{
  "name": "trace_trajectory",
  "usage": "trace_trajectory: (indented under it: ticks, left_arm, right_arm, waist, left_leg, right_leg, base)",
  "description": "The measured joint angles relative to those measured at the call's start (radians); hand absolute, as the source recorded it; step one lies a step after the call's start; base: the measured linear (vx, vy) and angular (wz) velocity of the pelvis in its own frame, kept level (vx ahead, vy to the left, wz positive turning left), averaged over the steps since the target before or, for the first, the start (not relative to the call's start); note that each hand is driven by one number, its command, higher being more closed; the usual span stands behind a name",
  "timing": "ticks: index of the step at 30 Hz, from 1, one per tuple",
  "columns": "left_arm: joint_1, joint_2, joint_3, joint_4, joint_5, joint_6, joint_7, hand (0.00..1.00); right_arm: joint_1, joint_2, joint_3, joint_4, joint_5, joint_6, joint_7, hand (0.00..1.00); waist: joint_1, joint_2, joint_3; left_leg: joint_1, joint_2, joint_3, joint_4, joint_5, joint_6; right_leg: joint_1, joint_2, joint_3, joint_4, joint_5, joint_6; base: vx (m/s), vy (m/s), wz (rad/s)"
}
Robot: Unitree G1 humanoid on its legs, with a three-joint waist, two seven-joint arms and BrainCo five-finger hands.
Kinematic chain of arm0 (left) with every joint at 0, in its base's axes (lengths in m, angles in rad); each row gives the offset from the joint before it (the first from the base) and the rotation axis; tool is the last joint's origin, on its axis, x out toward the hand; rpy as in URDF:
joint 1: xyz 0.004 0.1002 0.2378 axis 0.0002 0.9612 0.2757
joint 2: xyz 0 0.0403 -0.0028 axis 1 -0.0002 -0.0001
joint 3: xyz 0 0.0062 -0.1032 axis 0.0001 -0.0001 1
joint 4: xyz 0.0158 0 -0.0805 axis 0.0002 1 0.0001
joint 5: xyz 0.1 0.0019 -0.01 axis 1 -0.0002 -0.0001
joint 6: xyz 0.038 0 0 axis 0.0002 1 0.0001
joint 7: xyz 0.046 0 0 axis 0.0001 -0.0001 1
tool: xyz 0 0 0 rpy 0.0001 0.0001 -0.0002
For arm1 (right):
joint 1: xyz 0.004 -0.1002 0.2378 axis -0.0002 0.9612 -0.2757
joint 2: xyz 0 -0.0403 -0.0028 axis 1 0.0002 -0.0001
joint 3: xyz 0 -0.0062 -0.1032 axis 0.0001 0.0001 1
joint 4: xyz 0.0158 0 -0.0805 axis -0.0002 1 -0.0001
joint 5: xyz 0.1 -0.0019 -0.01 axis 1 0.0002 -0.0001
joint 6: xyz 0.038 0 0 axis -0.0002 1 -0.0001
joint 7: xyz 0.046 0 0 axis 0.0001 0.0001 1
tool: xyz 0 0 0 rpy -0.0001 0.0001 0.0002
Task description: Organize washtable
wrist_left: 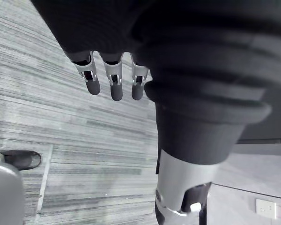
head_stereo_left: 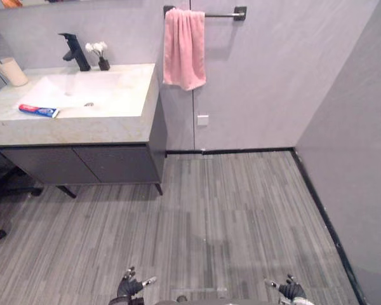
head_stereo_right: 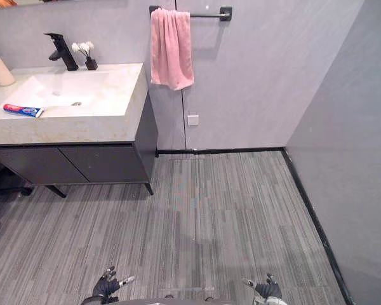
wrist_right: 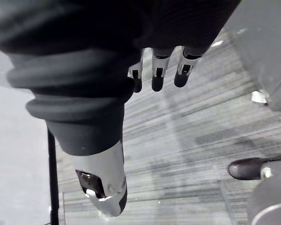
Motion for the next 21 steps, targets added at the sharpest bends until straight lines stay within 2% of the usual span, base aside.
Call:
trace_trajectory:
  ticks: [6,10,13,16,18,19,21]
  left_arm:
    - [0.000,0.019,-0.001,-0.054,0.037,-0.003,-0.003,0.00]
    - [0.001,0.020,-0.004,-0.067,0.045,-0.004,-0.004,0.00]
    - [0.000,0.020,-0.004,-0.081,0.046,-0.004,-0.003,0.00]
    - [-0.002,0.017,-0.006,-0.113,0.045,-0.004,-0.002,0.00]
    - [-0.001,0.017,-0.005,-0.115,0.044,-0.004,0.000,0.00]
    - [-0.001,0.018,-0.003,-0.117,0.044,-0.004,0.001,0.00]
    - [0.004,0.016,-0.003,-0.142,0.041,-0.003,0.003,0.00]
  right_arm:
    - [-0.010,-0.050,0.062,-0.063,-0.069,-0.007,0.032,0.00]
    - [-0.027,-0.065,0.085,-0.079,-0.078,-0.016,0.043,0.00]
    - [-0.031,-0.069,0.086,-0.104,-0.092,-0.024,0.045,0.00]
    - [-0.040,-0.083,0.086,-0.104,-0.100,-0.024,0.039,0.00]
    - [-0.051,-0.089,0.086,-0.104,-0.100,-0.022,0.031,0.00]
    - [-0.054,-0.087,0.086,-0.104,-0.100,-0.022,0.031,0.00]
    - [-0.069,-0.084,0.086,-0.102,-0.098,-0.020,0.030,0.00]
  waist:
    - [-0.003,0.001,0.024]
    - [-0.024,0.004,0.032]
    - [-0.026,0.005,0.038]
    - [-0.027,0.020,0.050]
    - [-0.024,0.036,0.056]
    - [-0.022,0.041,0.054]
    - [-0.017,0.034,0.058]
  left_leg:
    - [0.025,-0.004,-0.011,0.001,0.000,0.000]
    - [0.022,-0.010,-0.015,0.010,-0.001,0.000]
    - [0.007,-0.011,-0.014,0.046,-0.018,0.011]
    - [-0.028,-0.006,-0.011,0.118,-0.076,0.018]
    - [-0.058,0.006,0.005,0.172,-0.147,0.036]
    - [-0.067,0.006,0.013,0.184,-0.159,0.038]
    - [-0.114,-0.001,0.046,0.247,-0.210,0.055]
  right_leg:
    - [0.038,-0.005,-0.007,-0.013,0.000,0.000]
    - [0.049,-0.012,-0.017,-0.025,0.000,0.001]
    - [0.050,-0.015,-0.016,-0.023,-0.002,0.004]
    - [0.045,-0.013,-0.009,-0.022,-0.011,0.015]
    - [0.020,-0.004,0.013,-0.002,-0.030,0.021]
    - [0.007,-0.005,0.021,0.014,-0.045,0.026]
    - [-0.088,-0.020,0.047,0.162,-0.122,0.047]
  base:
    - [0.11,-0.011,0.02]
    - [0.05,-0.014,0.06]
    - [0.01,-0.006,-0.03]
    - [-0.02,0.010,-0.05]
    - [-0.04,0.048,-0.26]
    - [-0.05,0.076,-0.38]
    - [-0.03,0.091,-0.38]
